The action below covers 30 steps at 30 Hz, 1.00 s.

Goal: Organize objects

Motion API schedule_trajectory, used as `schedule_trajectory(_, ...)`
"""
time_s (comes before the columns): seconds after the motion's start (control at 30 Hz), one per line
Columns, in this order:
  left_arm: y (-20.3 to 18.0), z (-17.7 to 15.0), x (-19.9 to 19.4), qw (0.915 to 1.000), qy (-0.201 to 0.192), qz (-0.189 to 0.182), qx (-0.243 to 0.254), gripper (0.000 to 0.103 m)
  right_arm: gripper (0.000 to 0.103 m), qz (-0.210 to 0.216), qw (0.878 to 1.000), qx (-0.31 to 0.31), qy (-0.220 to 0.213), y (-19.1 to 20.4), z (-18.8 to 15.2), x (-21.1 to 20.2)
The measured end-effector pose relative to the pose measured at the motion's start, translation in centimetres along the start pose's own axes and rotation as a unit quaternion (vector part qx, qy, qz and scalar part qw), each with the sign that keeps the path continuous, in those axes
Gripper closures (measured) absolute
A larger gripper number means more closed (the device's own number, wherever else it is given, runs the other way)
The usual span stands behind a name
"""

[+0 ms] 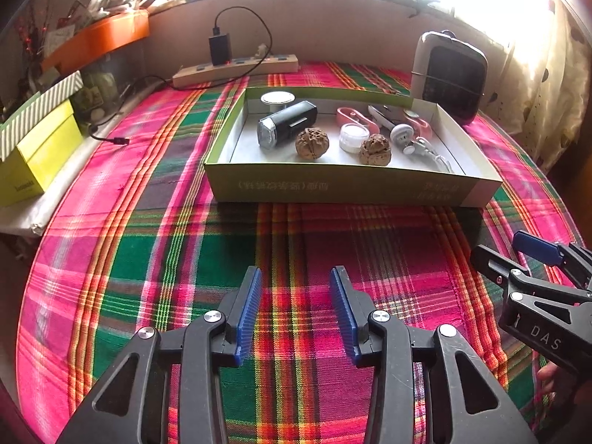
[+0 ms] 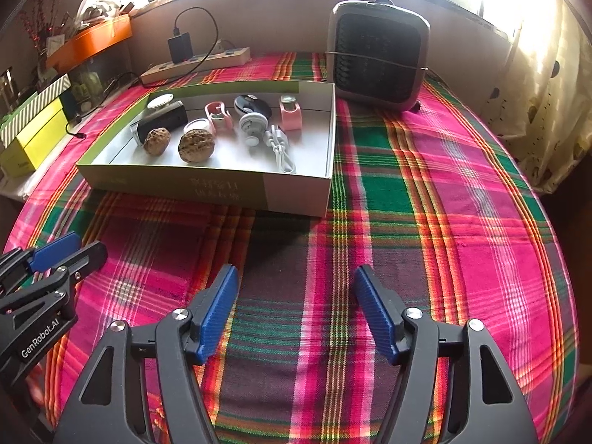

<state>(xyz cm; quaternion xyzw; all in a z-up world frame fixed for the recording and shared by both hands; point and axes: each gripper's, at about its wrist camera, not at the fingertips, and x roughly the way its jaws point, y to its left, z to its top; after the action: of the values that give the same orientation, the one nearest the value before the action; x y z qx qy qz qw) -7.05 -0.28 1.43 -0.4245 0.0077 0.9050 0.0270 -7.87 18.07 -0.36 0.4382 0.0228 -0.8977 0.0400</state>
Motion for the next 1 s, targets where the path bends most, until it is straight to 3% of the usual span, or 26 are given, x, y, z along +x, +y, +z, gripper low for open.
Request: schedule_trajectory(1.0,-0.17,0.01,-0.09,1.0000,0.001,0.004,-0.002,0.065,0.036,0.000,1.000,0.000,0.000,-0.12,-0.02,0.13)
